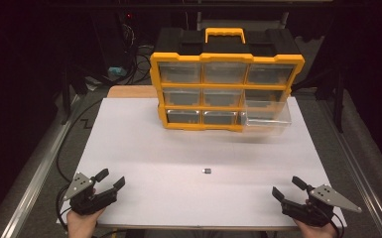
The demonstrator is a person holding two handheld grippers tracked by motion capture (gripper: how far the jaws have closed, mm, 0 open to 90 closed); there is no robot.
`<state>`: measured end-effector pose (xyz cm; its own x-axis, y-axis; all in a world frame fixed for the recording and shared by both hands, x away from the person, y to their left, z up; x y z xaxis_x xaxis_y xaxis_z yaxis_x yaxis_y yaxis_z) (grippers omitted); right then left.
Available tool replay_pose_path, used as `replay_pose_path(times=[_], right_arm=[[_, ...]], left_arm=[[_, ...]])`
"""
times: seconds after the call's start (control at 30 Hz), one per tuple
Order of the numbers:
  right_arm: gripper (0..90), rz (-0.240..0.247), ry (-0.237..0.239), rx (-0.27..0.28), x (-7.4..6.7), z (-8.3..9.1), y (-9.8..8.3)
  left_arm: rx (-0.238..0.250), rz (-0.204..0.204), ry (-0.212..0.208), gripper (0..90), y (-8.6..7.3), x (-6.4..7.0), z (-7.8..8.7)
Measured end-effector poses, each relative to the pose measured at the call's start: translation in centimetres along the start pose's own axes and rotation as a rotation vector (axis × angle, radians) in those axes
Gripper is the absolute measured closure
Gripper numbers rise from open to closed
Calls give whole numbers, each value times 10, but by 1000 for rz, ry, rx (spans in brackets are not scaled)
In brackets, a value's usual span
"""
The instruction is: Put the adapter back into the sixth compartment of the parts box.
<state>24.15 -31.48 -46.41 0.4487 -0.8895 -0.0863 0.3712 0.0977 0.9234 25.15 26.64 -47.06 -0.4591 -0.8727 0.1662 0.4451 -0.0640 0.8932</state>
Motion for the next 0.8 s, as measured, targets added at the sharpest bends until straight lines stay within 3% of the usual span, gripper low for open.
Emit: replay_pose_path(times=[0.13, 0.4, 0.8], right_arm=[[189, 31, -4, -18, -2, -4, 1], [200, 23, 22, 5, -5, -9, 3], [228, 18, 102, 49, -20, -27, 9]], left_arm=[[3, 14, 7, 299, -1, -2, 0], [1, 16, 8, 299, -1, -2, -1], [-8, 3, -4, 298, -1, 0, -3]])
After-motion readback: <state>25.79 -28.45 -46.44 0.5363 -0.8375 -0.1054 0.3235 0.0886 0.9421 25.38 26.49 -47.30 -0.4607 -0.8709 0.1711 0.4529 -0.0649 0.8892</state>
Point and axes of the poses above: each handheld gripper's, and its own axes: z roughly backward along the jaws, y roughly out of its top, x roughly to its right, the point moved 1 cm from there along -z, roughly forward along the jaws
